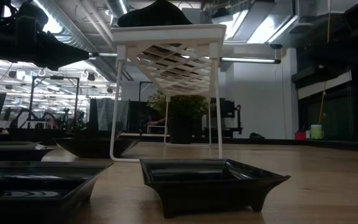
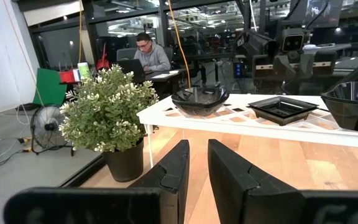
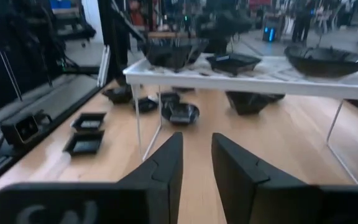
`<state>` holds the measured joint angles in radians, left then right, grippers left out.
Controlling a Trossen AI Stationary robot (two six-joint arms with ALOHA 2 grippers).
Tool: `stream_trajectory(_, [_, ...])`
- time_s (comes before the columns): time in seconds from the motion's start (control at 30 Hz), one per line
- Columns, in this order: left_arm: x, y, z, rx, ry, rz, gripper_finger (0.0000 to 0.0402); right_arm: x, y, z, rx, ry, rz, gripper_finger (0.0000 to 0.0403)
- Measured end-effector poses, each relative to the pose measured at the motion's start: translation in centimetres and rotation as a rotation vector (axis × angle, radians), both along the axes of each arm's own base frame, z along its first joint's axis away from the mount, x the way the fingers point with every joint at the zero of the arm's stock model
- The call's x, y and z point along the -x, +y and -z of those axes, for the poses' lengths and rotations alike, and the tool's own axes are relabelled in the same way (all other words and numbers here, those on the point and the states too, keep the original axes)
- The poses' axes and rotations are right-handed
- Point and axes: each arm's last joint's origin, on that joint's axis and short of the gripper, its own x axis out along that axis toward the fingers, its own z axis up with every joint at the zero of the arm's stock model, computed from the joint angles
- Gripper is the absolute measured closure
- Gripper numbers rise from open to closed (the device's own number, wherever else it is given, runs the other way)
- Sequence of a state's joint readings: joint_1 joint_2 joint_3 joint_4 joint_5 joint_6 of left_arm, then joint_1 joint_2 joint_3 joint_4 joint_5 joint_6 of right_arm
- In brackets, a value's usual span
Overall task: Pick & Place Mini shaped plates
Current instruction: Stack the distorted square plate on top of the distorted square plate on the shelf
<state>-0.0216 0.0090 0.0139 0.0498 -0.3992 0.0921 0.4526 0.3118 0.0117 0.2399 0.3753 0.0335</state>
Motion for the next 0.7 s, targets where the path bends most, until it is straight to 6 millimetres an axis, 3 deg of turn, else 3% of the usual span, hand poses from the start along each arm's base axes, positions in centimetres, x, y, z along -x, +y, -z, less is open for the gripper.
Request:
stream_trajectory(0.47, [0.0,0.0,0.0,0.0,-0.001,0.0,0.0348,1.8,-1.1,-1.1,0.07,-0.148,0.066,0.0318])
stream_trajectory(0.7, [0.0,0.0,0.0,0.0,0.0,0.0,0.0348,1.9,-0.6,-1.6,0.119,-0.226,-0.175,0.0318])
